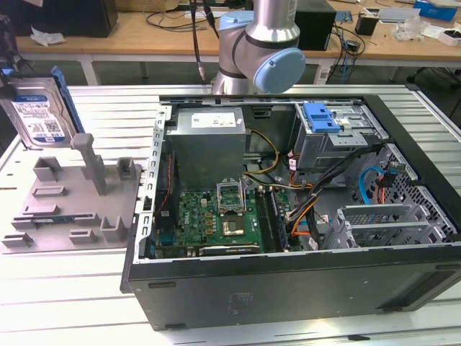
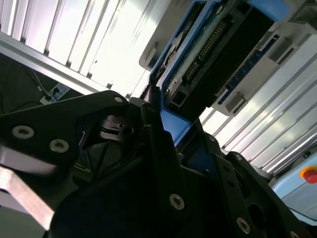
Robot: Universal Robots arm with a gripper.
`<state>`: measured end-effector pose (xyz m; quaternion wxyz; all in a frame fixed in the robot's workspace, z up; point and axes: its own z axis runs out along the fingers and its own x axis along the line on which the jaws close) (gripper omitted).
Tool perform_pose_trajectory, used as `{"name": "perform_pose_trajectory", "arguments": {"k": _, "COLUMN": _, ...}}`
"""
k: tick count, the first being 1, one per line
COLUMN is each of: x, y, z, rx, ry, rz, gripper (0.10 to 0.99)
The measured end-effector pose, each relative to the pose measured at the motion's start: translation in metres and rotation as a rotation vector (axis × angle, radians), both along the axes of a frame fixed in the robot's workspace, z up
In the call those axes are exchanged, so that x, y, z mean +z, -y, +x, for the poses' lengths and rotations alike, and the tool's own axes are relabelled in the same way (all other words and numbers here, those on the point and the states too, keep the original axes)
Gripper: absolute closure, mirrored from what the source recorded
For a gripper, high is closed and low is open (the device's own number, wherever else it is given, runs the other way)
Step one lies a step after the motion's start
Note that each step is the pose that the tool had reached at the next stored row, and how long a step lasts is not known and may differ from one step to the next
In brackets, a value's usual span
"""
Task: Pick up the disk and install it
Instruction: 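Pick up the disk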
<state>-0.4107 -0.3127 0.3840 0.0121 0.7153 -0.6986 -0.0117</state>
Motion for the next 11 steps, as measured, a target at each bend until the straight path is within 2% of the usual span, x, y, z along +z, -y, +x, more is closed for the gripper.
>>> {"name": "perform_pose_trajectory", "arguments": {"k": 7, "x": 0.027, "y": 0.0001, "z": 0.0002, "rx": 0.0, "ry": 0.0, "rz": 0.0, "gripper": 0.718}}
{"name": "perform_pose_trajectory", "arguments": {"k": 9, "x": 0.0408, "y": 0.0001, "z": 0.0002, "rx": 0.0, "ry": -0.0001, "rz": 0.0, "gripper": 0.718}}
{"name": "perform_pose_trajectory", "arguments": {"k": 11, "x": 0.0477, "y": 0.0001, "z": 0.0003, "rx": 0.0, "ry": 0.0, "rz": 0.0, "gripper": 0.718}}
